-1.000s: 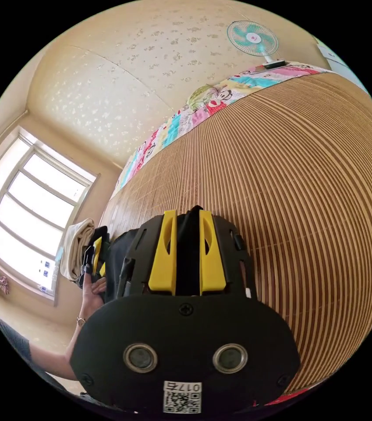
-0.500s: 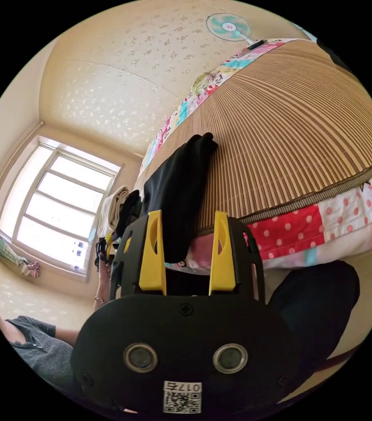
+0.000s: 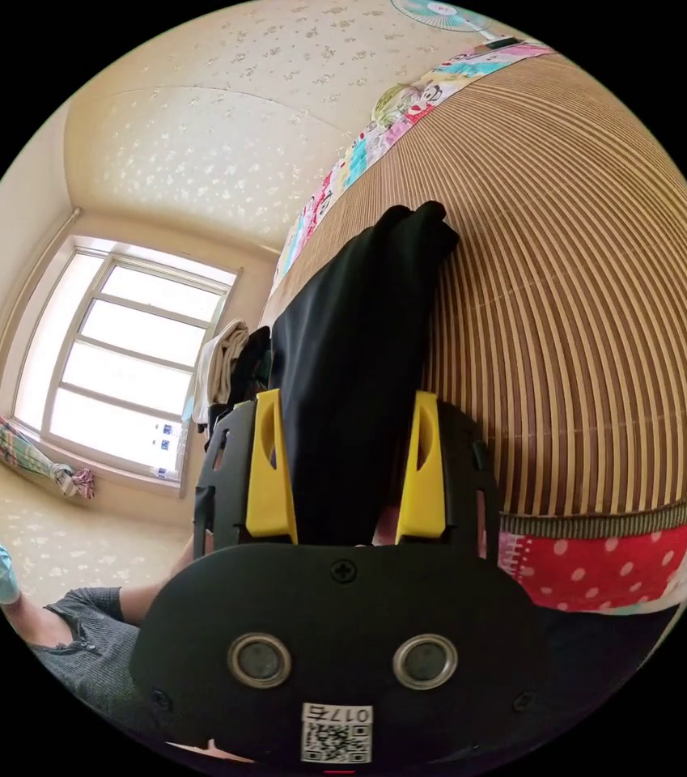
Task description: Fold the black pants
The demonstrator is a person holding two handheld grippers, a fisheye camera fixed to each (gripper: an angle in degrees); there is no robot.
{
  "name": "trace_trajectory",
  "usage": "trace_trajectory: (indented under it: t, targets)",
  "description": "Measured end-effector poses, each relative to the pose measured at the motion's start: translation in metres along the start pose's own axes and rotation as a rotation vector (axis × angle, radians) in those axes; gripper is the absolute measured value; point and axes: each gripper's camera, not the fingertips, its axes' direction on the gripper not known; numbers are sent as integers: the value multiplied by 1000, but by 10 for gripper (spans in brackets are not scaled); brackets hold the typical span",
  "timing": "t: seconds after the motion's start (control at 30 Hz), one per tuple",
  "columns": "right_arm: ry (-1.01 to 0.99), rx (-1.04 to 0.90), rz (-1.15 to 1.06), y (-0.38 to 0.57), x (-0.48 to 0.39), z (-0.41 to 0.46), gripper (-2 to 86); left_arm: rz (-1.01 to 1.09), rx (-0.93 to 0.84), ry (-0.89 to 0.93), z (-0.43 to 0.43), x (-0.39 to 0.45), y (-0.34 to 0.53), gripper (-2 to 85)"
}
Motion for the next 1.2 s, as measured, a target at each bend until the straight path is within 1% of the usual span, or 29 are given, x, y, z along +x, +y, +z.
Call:
trace_trajectory:
  t: [0.1, 0.17, 0.23, 0.3, 0.37, 0.43, 0.5, 0.57, 0.63, 0.67, 0.73, 0.77, 0.8, 0.87, 0.9, 0.93, 0.97, 1.0, 1.03, 1.07, 1.1, 1.13, 1.17, 1.2]
  targets:
    - [-3, -32, -17, -15, -17, 13, 219, 22, -32, -49, 10, -9, -12, 166]
    - [20, -87, -46, -26, -34, 29, 210, 36, -28, -100, 15, -10, -12, 158]
    - [62, -120, -55, -30, -45, 40, 187, 11, 15, -155, 14, -15, -7, 142]
    - [59, -159, -71, -30, -52, 49, 163, -38, 59, -146, 10, -26, 0, 135]
    - [-84, -197, -6, -29, -46, 53, 143, -90, 142, -97, 5, -41, 16, 125]
    - [-147, -198, 0, -22, -48, 54, 132, -151, 245, 39, 1, -66, 42, 113]
    - [-163, -193, -24, -12, -60, 50, 121, -168, 252, 96, -1, -74, 57, 109]
    - [-221, -178, -67, 0, -78, 38, 107, -176, 263, 162, 1, -78, 72, 105]
    - [-294, -163, -100, 5, -87, 22, 99, -193, 281, 333, 18, -82, 89, 102]
    - [-321, -149, -126, 6, -92, 8, 96, -198, 285, 375, 25, -82, 91, 101]
    - [-323, -125, -173, 2, -98, -18, 92, -191, 277, 479, 62, -68, 92, 101]
    - [-312, -107, -204, -5, -100, -40, 90, -188, 265, 501, 73, -63, 89, 101]
    - [-308, -97, -215, -9, -100, -52, 90, -176, 231, 546, 99, -51, 79, 101]
    - [-287, -34, -267, -27, -103, -110, 88, -133, 180, 609, 144, -27, 56, 100]
    - [-278, -14, -280, -32, -104, -126, 87, -93, 148, 641, 177, -5, 38, 100]
    - [-254, 24, -296, -44, -107, -163, 87, -47, 106, 672, 213, 21, 18, 100]
    - [-218, 60, -316, -57, -111, -201, 87, -21, 82, 687, 233, 35, 7, 100]
    - [-197, 76, -328, -64, -114, -222, 88, 23, 28, 723, 274, 64, -13, 100]
    - [-140, 107, -360, -76, -124, -263, 89, 65, -28, 760, 315, 96, -33, 100]
    - [-67, 133, -409, -88, -137, -305, 92, 92, -51, 775, 334, 112, -42, 101]
    - [-29, 141, -433, -94, -144, -325, 93, 162, -101, 797, 375, 146, -59, 101]
    - [39, 154, -450, -107, -156, -363, 99, 217, -152, 808, 417, 177, -73, 101]
    - [101, 153, -413, -122, -160, -398, 105, 230, -180, 806, 438, 191, -79, 103]
    - [140, 148, -376, -131, -159, -413, 108, 224, -240, 773, 479, 213, -89, 106]
